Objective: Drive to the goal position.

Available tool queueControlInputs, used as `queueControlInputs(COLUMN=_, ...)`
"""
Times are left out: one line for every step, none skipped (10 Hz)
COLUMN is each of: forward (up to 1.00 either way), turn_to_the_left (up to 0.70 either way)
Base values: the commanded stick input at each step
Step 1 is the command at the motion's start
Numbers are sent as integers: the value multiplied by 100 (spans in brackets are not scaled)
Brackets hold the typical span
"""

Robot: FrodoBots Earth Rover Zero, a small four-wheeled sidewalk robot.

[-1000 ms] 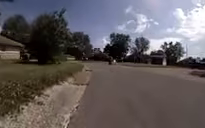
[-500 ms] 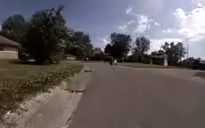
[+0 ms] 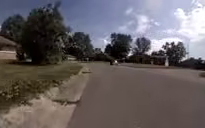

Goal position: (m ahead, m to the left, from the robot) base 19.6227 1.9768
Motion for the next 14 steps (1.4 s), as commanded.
queueControlInputs(forward=100, turn_to_the_left=-5)
queueControlInputs(forward=100, turn_to_the_left=-4)
queueControlInputs(forward=100, turn_to_the_left=-4)
queueControlInputs(forward=100, turn_to_the_left=-4)
queueControlInputs(forward=100, turn_to_the_left=-4)
queueControlInputs(forward=100, turn_to_the_left=-4)
queueControlInputs(forward=100, turn_to_the_left=-1)
queueControlInputs(forward=100, turn_to_the_left=0)
queueControlInputs(forward=100, turn_to_the_left=0)
queueControlInputs(forward=100, turn_to_the_left=0)
queueControlInputs(forward=100, turn_to_the_left=0)
queueControlInputs(forward=100, turn_to_the_left=2)
queueControlInputs(forward=100, turn_to_the_left=3)
queueControlInputs(forward=100, turn_to_the_left=3)
